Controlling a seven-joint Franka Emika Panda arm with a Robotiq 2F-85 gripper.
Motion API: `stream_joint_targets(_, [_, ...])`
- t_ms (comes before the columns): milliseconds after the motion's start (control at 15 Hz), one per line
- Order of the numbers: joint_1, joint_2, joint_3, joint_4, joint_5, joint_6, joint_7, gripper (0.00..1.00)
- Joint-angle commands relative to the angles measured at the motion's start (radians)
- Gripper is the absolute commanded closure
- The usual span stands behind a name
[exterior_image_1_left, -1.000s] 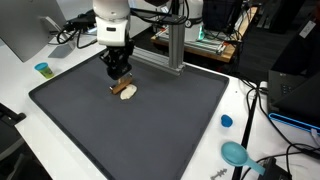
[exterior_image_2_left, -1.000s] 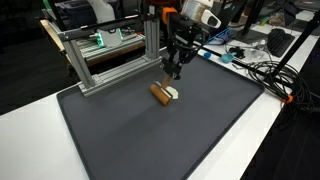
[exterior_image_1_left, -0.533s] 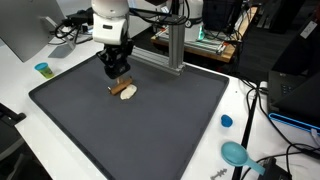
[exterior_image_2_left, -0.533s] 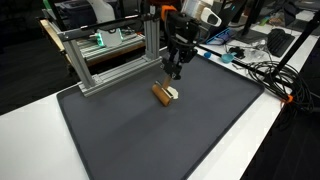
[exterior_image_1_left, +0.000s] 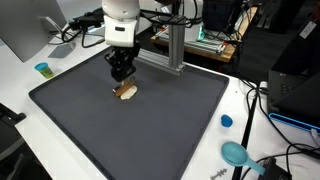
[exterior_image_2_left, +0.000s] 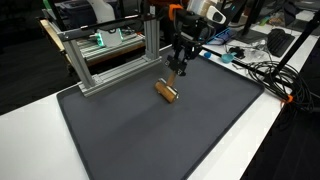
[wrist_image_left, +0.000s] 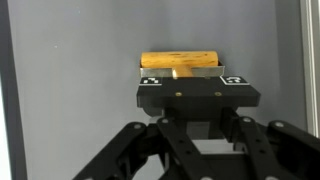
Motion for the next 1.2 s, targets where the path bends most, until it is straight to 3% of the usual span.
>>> stream_joint_targets(0, [-0.014,0.020,0.031,-0.026,0.026,0.071,-0.016,0.79])
stream_joint_targets(1133, [-0.073,0.039,0.099,-0.028,0.234,0.127,-0.258,0.79])
